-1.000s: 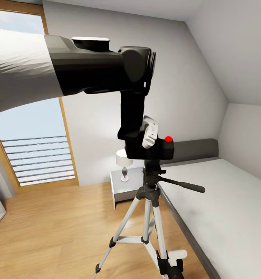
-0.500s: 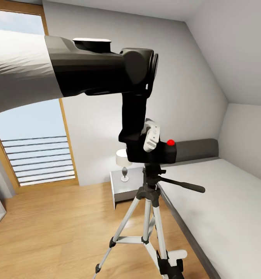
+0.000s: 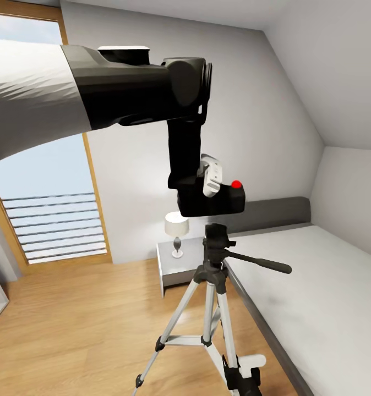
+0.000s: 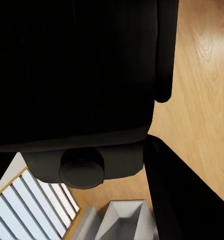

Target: Attach the digital camera to the camera tripod in the bedroom.

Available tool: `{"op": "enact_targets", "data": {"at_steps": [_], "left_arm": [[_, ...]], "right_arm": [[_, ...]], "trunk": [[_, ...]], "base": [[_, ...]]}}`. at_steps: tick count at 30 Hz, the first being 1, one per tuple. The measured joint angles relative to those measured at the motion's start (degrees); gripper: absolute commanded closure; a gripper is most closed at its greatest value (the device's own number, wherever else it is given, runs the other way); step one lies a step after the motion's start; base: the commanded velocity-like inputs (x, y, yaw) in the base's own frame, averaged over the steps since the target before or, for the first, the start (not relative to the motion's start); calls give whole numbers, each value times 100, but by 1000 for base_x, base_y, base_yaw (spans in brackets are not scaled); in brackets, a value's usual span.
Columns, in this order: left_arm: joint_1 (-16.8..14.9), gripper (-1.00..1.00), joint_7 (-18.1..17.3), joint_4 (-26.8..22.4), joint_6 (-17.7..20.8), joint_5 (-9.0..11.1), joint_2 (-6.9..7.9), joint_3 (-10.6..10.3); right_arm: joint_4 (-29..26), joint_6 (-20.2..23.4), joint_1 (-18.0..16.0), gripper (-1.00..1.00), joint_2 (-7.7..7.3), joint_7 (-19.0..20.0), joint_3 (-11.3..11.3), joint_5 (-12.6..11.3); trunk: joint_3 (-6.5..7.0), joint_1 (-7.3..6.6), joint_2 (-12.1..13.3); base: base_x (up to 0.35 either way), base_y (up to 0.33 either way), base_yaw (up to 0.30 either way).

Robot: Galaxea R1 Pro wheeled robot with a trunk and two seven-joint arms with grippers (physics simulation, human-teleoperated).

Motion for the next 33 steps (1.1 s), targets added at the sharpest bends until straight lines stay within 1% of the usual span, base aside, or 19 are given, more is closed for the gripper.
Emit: {"op": "enact_targets", "data": {"at_steps": [5,7,9,13,16,26,33], "left_arm": [[3,100,0,12,3,-2,-10,0],[3,100,0,15,14,-4,-50,11],[3,100,0,23,21,-7,-85,59],[10,100,33,79,33,-10,-112,224],[17,100,97,91,35,-10,-119,262],[29,100,129,56,35,-16,-138,281],[37,100,129,37,35,-25,-227,248]], "right_arm": [[0,0,0,100,0,4,18,-24],[0,2,0,100,0,4,19,-26],[-1,3,0,100,0,3,28,-36],[0,1,0,100,0,4,23,-31],[0,1,0,100,0,4,22,-30],[0,1,0,100,0,4,21,-29],[0,0,0,100,0,4,22,-29]], "trunk": [[0,0,0],[0,0,0],[0,0,0],[0,0,0],[0,0,0],[0,0,0],[0,0,0]], "base": [[0,0,0],[0,0,0],[0,0,0],[0,0,0],[0,0,0],[0,0,0],[0,0,0]]}}
